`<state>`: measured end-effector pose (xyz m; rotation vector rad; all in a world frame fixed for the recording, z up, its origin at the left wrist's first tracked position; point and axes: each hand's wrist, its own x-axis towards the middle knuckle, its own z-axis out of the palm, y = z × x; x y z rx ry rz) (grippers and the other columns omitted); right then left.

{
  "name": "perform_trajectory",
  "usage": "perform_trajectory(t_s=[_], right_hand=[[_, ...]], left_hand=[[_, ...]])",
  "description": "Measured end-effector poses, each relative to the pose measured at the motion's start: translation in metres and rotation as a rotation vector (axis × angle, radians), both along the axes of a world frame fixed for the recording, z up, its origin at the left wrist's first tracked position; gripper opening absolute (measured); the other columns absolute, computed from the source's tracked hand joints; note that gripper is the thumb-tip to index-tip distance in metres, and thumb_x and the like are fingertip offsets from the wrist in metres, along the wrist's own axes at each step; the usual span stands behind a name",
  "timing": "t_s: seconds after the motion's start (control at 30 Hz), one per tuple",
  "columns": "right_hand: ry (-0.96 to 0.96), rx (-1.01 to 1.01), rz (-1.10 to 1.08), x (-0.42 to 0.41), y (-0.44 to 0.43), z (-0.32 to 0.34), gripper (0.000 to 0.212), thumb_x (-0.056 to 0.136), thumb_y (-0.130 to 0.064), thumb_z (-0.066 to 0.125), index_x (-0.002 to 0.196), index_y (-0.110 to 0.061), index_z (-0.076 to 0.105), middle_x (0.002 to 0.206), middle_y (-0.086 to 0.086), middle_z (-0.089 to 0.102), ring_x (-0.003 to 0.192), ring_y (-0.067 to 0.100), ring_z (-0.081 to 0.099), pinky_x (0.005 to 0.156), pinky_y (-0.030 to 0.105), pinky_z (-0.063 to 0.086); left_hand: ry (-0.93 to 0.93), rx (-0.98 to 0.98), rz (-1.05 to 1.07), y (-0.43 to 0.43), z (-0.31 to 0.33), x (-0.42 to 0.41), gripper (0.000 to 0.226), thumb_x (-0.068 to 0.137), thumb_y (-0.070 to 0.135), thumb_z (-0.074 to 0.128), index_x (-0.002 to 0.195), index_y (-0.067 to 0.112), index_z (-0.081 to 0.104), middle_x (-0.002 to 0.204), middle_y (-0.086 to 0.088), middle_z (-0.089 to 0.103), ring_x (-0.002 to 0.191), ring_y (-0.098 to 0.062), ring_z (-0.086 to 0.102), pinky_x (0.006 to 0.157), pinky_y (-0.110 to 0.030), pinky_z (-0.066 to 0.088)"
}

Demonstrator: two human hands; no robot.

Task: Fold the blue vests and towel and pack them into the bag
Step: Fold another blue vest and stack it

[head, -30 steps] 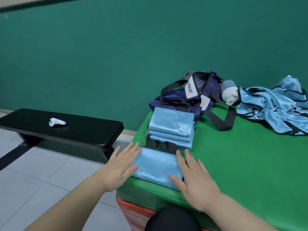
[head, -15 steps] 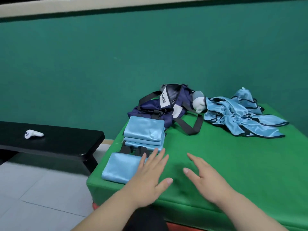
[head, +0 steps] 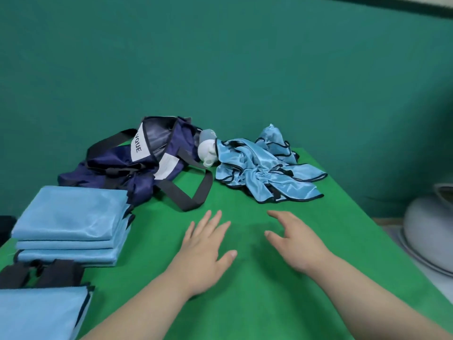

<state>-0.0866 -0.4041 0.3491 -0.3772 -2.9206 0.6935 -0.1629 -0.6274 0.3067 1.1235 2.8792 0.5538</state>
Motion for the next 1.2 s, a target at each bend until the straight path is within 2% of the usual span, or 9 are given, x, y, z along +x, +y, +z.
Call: perform_trajectory(t_s=[0.1, 0.23, 0.33, 0.47, 0.67, 0.8, 0.97, 1.07, 1.2], right_hand=[[0.0, 0.031, -0.065, -0.019, 0.033, -0.003, 0.058, 0.096, -0.038, 0.059, 0.15, -0.025, 0.041, 0.153, -0.005, 0.043, 0.138, 0.014, 0.042, 0.114, 0.028, 0.031], [-0.009, 0.097, -0.111, -0.047, 0.068, -0.012, 0.057, 0.094, -0.035, 0.059, 0.148, -0.025, 0.043, 0.151, -0.004, 0.044, 0.14, 0.015, 0.039, 0.114, 0.031, 0.032], [-0.032, 0.16, -0.119, -0.069, 0.088, -0.02, 0.057, 0.094, -0.028, 0.058, 0.149, -0.023, 0.042, 0.15, -0.003, 0.043, 0.14, 0.017, 0.038, 0.115, 0.033, 0.032], [-0.027, 0.206, -0.162, -0.097, 0.099, -0.023, 0.057, 0.094, -0.018, 0.051, 0.15, -0.018, 0.039, 0.153, 0.002, 0.039, 0.14, 0.024, 0.035, 0.113, 0.039, 0.035], [-0.054, 0.252, -0.258, -0.117, 0.105, -0.027, 0.051, 0.095, -0.027, 0.052, 0.145, -0.019, 0.045, 0.141, 0.007, 0.05, 0.128, 0.03, 0.045, 0.103, 0.044, 0.044], [0.009, 0.219, -0.254, -0.125, 0.103, -0.017, 0.052, 0.096, -0.032, 0.051, 0.146, -0.018, 0.045, 0.142, 0.006, 0.048, 0.131, 0.028, 0.043, 0.104, 0.044, 0.043], [0.133, 0.173, -0.212, -0.157, 0.097, 0.001, 0.055, 0.095, -0.038, 0.054, 0.144, -0.016, 0.047, 0.144, 0.008, 0.049, 0.13, 0.029, 0.046, 0.104, 0.044, 0.044], [0.18, 0.206, -0.197, -0.181, 0.093, 0.012, 0.059, 0.094, -0.043, 0.058, 0.145, -0.015, 0.046, 0.142, 0.009, 0.05, 0.131, 0.029, 0.045, 0.105, 0.044, 0.043], [0.206, 0.229, -0.208, -0.211, 0.085, 0.021, 0.059, 0.093, -0.045, 0.06, 0.144, -0.017, 0.048, 0.141, 0.007, 0.049, 0.129, 0.029, 0.046, 0.101, 0.044, 0.046]], left_hand=[[0.002, 0.101, 0.023, 0.033, -0.005, -0.022, 0.089, 0.078, 0.073, 0.009, 0.156, 0.032, 0.019, 0.166, 0.011, -0.005, 0.151, -0.007, -0.015, 0.123, -0.037, -0.008], [0.035, 0.21, 0.084, 0.043, -0.019, -0.035, 0.062, 0.095, 0.058, 0.031, 0.151, 0.032, 0.031, 0.164, 0.014, 0.013, 0.151, -0.004, -0.003, 0.124, -0.031, 0.0], [0.04, 0.292, 0.086, 0.041, -0.024, -0.036, 0.053, 0.095, 0.053, 0.036, 0.145, 0.033, 0.039, 0.157, 0.018, 0.026, 0.148, 0.0, 0.007, 0.12, -0.023, 0.003], [0.051, 0.26, 0.037, 0.044, -0.026, -0.035, 0.046, 0.098, 0.046, 0.043, 0.143, 0.033, 0.039, 0.156, 0.018, 0.025, 0.148, -0.001, 0.008, 0.119, -0.023, 0.001], [0.059, 0.235, 0.029, 0.046, -0.031, -0.037, 0.062, 0.082, 0.058, 0.02, 0.132, 0.034, 0.048, 0.152, 0.017, 0.032, 0.146, -0.003, 0.013, 0.117, -0.022, 0.003], [0.041, 0.235, 0.071, 0.048, -0.03, -0.038, 0.052, 0.086, 0.053, 0.029, 0.132, 0.035, 0.048, 0.15, 0.019, 0.033, 0.146, -0.003, 0.015, 0.119, -0.024, 0.002], [0.004, 0.334, 0.222, 0.047, -0.031, -0.042, 0.048, 0.081, 0.052, 0.035, 0.119, 0.032, 0.055, 0.135, 0.017, 0.047, 0.137, -0.008, 0.034, 0.123, -0.042, 0.013], [-0.016, 0.364, 0.227, 0.047, -0.031, -0.042, 0.052, 0.078, 0.056, 0.029, 0.118, 0.034, 0.054, 0.129, 0.024, 0.04, 0.136, -0.005, 0.032, 0.124, -0.039, 0.009], [-0.03, 0.363, 0.222, 0.045, -0.031, -0.043, 0.039, 0.081, 0.049, 0.039, 0.116, 0.037, 0.051, 0.125, 0.028, 0.033, 0.133, 0.001, 0.026, 0.124, -0.036, 0.003]])
